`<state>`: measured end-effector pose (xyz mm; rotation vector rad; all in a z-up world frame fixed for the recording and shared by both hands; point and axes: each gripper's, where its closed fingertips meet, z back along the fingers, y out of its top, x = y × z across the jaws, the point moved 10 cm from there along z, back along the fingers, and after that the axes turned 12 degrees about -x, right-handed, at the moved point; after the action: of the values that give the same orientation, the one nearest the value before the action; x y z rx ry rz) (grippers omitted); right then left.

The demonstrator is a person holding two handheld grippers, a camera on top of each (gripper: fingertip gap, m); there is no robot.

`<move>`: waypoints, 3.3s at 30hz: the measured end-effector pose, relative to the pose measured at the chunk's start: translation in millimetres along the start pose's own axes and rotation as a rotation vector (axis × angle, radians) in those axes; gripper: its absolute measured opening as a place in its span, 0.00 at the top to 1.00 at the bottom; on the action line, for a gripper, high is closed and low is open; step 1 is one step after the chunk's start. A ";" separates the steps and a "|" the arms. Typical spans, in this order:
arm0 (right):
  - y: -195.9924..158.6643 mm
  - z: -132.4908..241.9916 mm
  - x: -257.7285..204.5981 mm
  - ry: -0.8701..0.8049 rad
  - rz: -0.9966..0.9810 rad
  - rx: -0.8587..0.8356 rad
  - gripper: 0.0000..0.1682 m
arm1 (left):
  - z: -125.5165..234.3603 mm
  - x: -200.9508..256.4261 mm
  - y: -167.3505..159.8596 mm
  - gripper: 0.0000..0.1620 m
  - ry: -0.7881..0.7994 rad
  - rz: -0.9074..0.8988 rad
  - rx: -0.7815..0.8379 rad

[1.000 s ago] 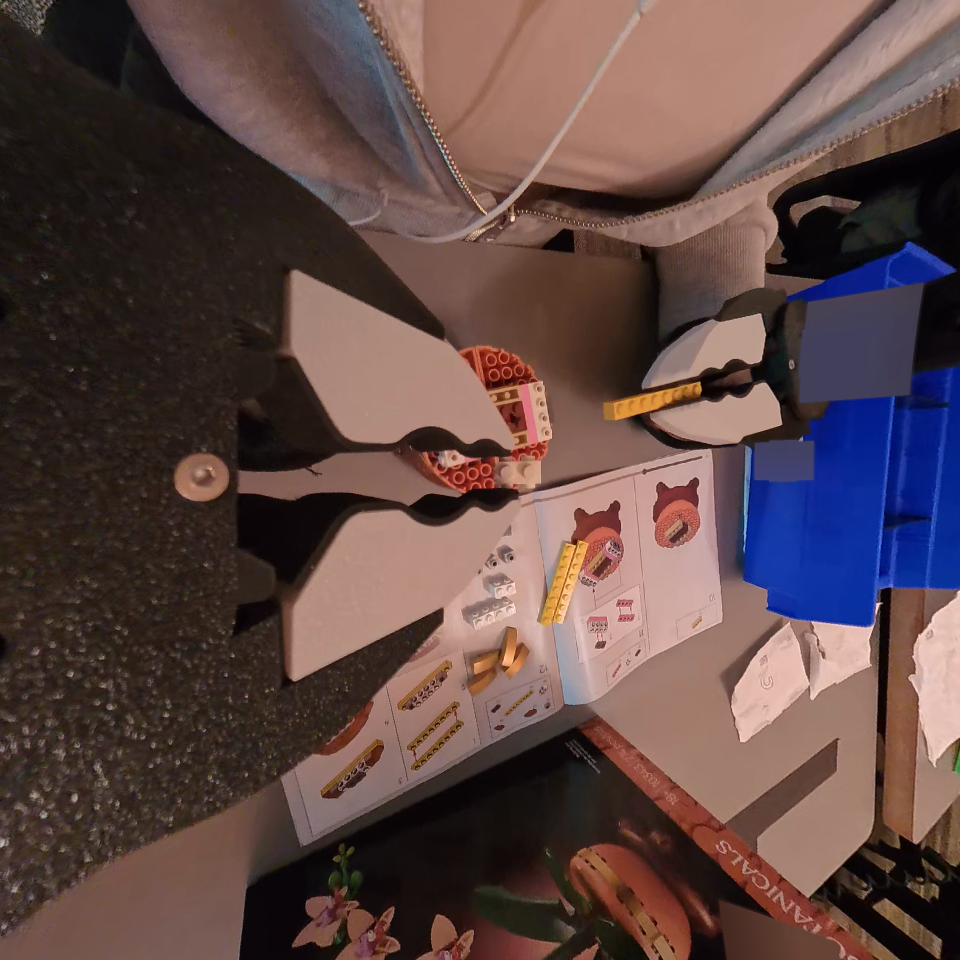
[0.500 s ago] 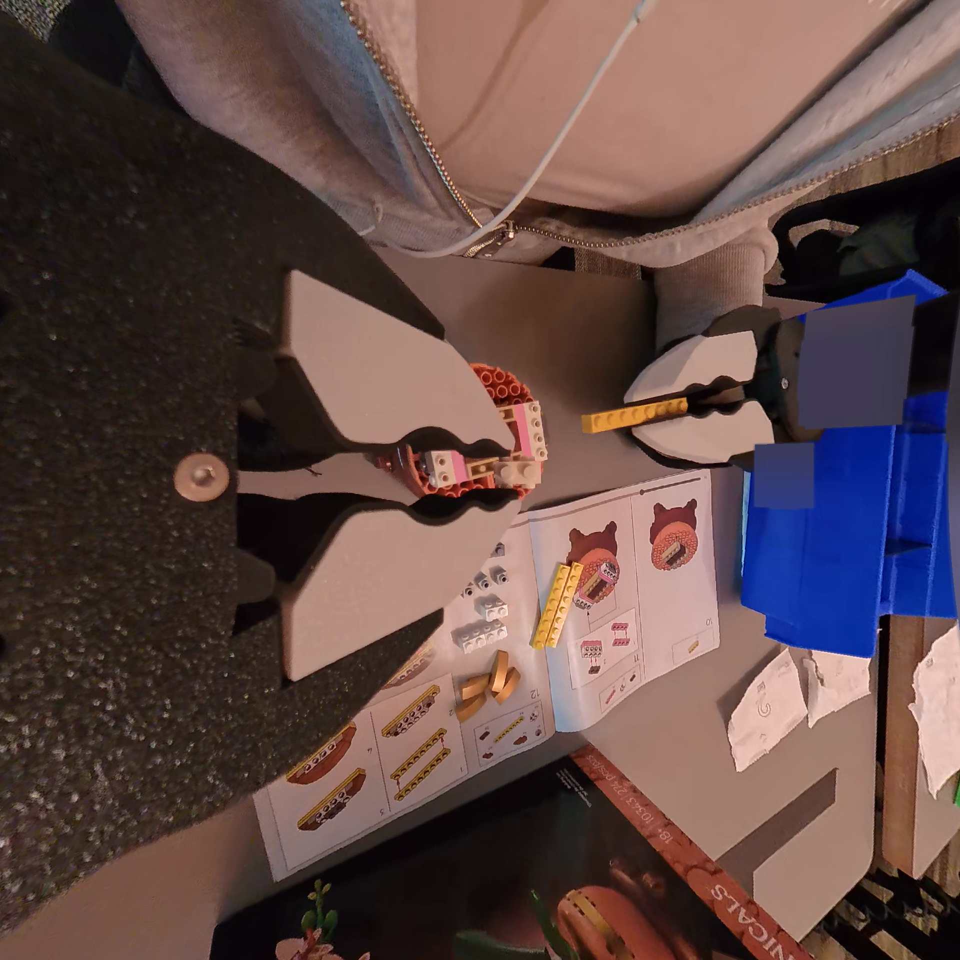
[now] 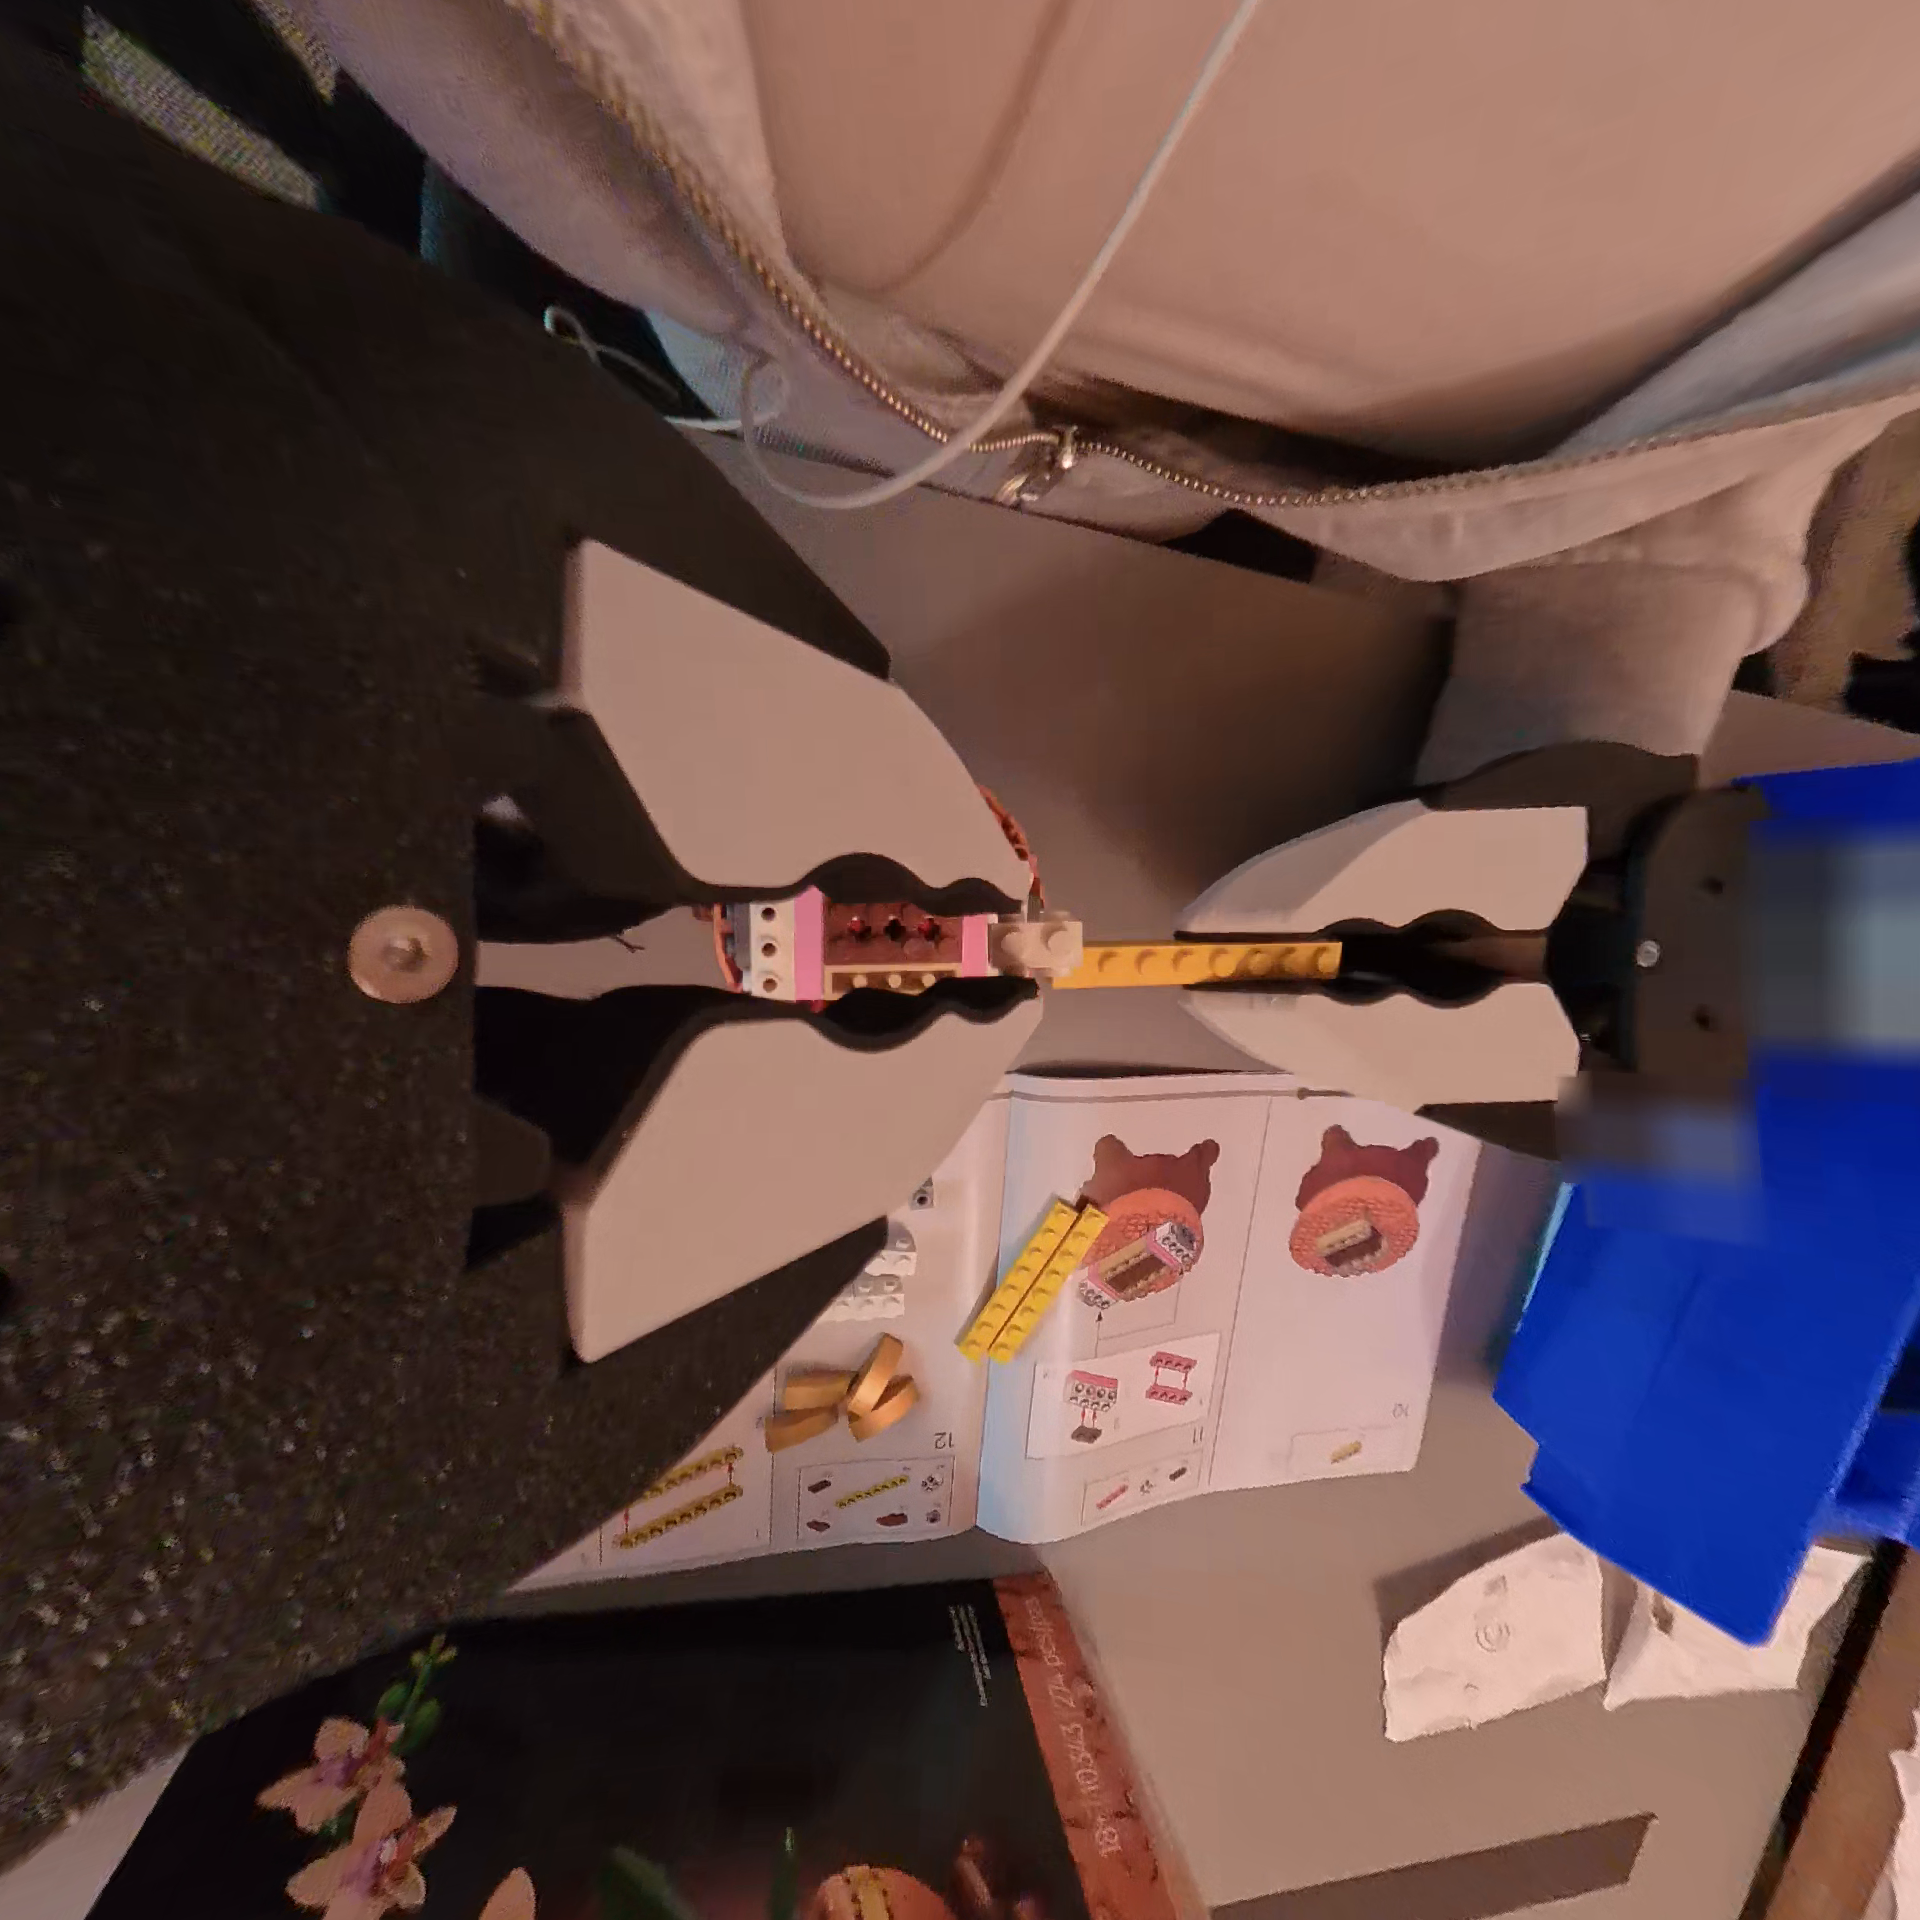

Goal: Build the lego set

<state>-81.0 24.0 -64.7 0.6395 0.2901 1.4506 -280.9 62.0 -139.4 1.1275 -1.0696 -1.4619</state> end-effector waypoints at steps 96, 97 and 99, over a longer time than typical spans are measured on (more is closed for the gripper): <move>35.6 -20.3 13.0 0.056 -0.032 -0.127 0.93 | 4.4 0.3 0.3 0.95 0.031 0.002 0.057; 35.4 -20.4 12.8 0.061 -0.035 -0.124 0.94 | 4.6 0.2 0.3 0.95 0.031 0.002 0.059; 34.9 -20.8 12.4 0.068 -0.040 -0.123 0.94 | 4.6 0.2 0.3 0.95 0.029 0.002 0.059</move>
<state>-119.7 40.5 -59.3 0.4834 0.2632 1.4417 -285.4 62.1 -138.3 1.1852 -1.0991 -1.4162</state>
